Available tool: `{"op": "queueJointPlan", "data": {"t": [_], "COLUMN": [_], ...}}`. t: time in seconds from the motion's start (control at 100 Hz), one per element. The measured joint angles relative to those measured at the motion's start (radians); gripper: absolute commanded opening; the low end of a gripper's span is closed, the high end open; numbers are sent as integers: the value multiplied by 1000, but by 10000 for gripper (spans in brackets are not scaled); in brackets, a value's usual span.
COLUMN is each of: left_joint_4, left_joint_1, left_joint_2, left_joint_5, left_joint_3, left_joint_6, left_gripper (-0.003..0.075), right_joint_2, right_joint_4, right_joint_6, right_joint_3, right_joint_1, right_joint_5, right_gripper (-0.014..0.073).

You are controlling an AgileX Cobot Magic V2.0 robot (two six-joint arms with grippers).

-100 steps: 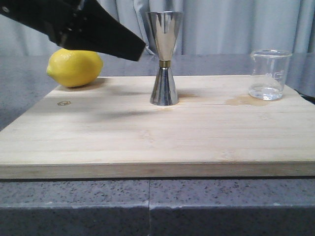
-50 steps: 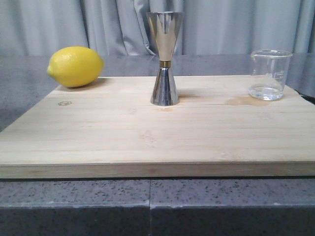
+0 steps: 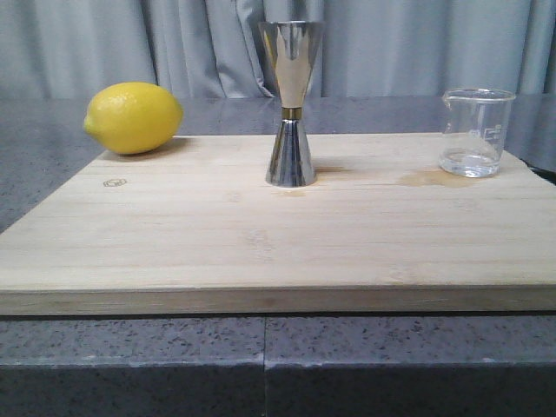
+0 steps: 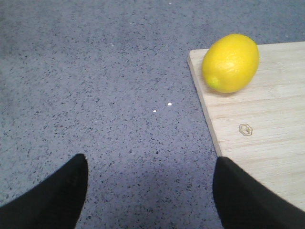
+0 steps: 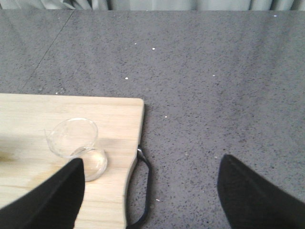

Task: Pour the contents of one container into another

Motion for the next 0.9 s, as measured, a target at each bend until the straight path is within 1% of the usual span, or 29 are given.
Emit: {"op": "queueJointPlan", "data": {"t": [0.13, 0.24, 0.28, 0.32, 0.33, 0.37, 0.39, 0.42, 0.45, 0.49, 0.6, 0.67, 0.73, 0.86, 0.9], "left_joint_4": [0, 0, 0, 0, 0, 0, 0, 0, 0, -2, -2, -2, -2, -2, -2], "left_joint_1": [8, 8, 8, 8, 8, 8, 8, 8, 8, 8, 8, 8, 8, 8, 8], "left_joint_2": [-53, -63, -63, -63, -63, -63, -63, -63, -63, -63, -63, -63, -63, -63, -63], "left_joint_5": [-37, -54, -56, -62, -62, -64, -65, -65, -65, -65, -70, -71, -73, -84, -84], "left_joint_3": [65, 82, 82, 83, 83, 83, 83, 83, 83, 83, 83, 83, 83, 83, 83], "left_joint_6": [-9, -10, -10, -10, -10, -10, -10, -10, -10, -10, -10, -10, -10, -10, -10], "left_gripper": [503, 501, 491, 473, 463, 427, 414, 380, 351, 308, 193, 123, 67, -20, -19], "right_joint_2": [0, 0, 0, 0, 0, 0, 0, 0, 0, 0, 0, 0, 0, 0, 0], "right_joint_4": [2, 2, 2, 2, 2, 2, 2, 2, 2, 2, 2, 2, 2, 2, 2], "right_joint_6": [0, 0, 0, 0, 0, 0, 0, 0, 0, 0, 0, 0, 0, 0, 0], "right_joint_3": [0, 0, 0, 0, 0, 0, 0, 0, 0, 0, 0, 0, 0, 0, 0], "right_joint_1": [2, 2, 2, 2, 2, 2, 2, 2, 2, 2, 2, 2, 2, 2, 2], "right_joint_5": [2, 4, 4, 4, 4, 4, 4, 4, 4, 4, 4, 4, 4, 8, 10], "right_gripper": [521, 512, 484, 425, 425, 347, 324, 267, 234, 164, 39, -18, -50, -58, -58]}}
